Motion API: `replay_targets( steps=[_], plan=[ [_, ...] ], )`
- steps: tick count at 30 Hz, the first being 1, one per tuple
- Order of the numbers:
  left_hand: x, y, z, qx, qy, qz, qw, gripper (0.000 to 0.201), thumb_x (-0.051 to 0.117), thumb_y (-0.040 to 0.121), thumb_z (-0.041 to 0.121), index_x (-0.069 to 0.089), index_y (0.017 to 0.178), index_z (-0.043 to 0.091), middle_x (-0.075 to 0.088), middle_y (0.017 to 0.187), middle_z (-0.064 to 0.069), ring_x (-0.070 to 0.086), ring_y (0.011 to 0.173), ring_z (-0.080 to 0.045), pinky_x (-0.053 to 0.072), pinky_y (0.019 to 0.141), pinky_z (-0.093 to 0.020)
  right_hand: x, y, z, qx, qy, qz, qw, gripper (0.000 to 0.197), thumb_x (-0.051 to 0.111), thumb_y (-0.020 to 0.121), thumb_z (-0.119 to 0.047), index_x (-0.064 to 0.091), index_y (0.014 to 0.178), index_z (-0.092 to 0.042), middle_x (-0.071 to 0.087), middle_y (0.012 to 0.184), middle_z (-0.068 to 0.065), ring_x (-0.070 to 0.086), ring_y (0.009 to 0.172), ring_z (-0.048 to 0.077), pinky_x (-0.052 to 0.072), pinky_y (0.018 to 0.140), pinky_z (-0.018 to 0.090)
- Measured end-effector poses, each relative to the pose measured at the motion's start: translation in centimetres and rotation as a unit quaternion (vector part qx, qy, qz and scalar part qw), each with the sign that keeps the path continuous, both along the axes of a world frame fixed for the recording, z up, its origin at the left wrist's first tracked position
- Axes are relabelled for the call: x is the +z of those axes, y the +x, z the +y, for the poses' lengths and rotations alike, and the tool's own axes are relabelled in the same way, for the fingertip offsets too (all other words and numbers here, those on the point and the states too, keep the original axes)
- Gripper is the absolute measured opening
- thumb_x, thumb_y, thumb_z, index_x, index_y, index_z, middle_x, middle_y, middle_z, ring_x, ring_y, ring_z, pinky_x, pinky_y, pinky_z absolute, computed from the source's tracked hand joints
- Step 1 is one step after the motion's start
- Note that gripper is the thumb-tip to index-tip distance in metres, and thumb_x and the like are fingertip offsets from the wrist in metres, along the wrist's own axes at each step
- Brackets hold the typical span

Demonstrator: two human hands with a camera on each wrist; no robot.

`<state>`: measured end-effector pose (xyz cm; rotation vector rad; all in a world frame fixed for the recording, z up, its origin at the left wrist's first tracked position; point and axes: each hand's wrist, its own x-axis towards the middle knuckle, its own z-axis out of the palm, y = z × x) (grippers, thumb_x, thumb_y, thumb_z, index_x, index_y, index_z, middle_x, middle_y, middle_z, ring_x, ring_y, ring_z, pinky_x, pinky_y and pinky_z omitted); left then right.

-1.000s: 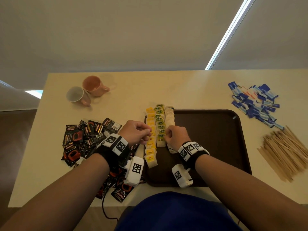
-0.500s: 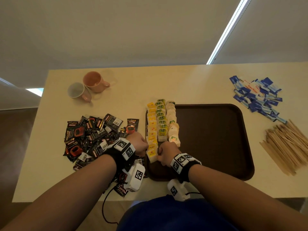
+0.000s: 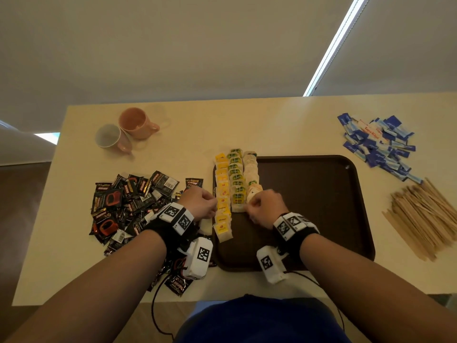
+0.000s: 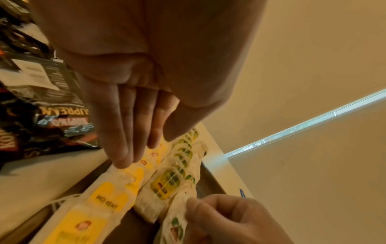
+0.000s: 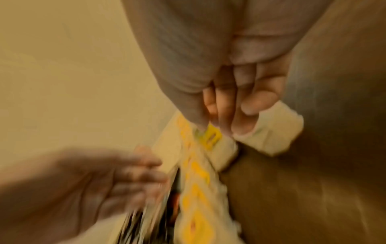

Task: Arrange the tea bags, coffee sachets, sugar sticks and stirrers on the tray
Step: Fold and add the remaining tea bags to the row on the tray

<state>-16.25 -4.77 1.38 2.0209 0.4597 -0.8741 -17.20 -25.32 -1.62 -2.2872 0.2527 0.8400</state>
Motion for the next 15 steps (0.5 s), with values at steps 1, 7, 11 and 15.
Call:
replay_targets(
  steps=[1,7,11,15],
  plan=[
    [0.2,0.3,-0.1,0.013,-0.011,-0.002,1.0,0.012,0.061,0.097,0.009,0.071,0.094,0.004,0.074,0.089,-0.014,0.07,0.072,-0.019,0.06,0.07,-0.028,0.0,0.7,-0.9,-0.034,-0.018,-0.032,0.999,0.013,0.07,0.089,-0.032,0.068,0.08,-0.023,0.07,0.081,0.0,0.069,0.081,0.017,0.06,0.076,0.032],
    [0.7,1.1,-1.1,0.046,-0.034,-0.016,0.998,0.008,0.061,0.097,0.009,0.068,0.096,0.005,0.073,0.091,-0.015,0.068,0.075,-0.019,0.058,0.07,-0.028,-1.0,2.2,-2.5,-0.073,-0.058,0.003,0.996,0.051,0.075,0.084,-0.038,0.057,0.125,-0.013,0.065,0.113,0.003,0.062,0.105,0.018,0.052,0.087,0.029],
    [0.9,1.4,-1.7,0.053,-0.047,-0.016,0.997,0.008,0.06,0.097,0.006,0.067,0.092,0.005,0.072,0.09,-0.016,0.067,0.072,-0.019,0.056,0.063,-0.022,-1.0,2.3,-2.1,-0.079,-0.028,-0.006,0.996,0.031,0.07,0.089,-0.03,0.065,0.116,-0.015,0.069,0.099,0.0,0.064,0.093,0.014,0.053,0.082,0.028],
    [0.7,1.8,-1.8,0.056,-0.058,-0.014,0.997,0.015,0.058,0.097,0.004,0.067,0.086,0.007,0.071,0.085,-0.014,0.066,0.07,-0.018,0.056,0.063,-0.023,0.0,5.4,-3.2,-0.085,-0.046,-0.112,0.989,0.022,0.068,0.09,-0.025,0.068,0.11,-0.017,0.07,0.098,-0.002,0.066,0.094,0.014,0.055,0.085,0.029]
  ],
)
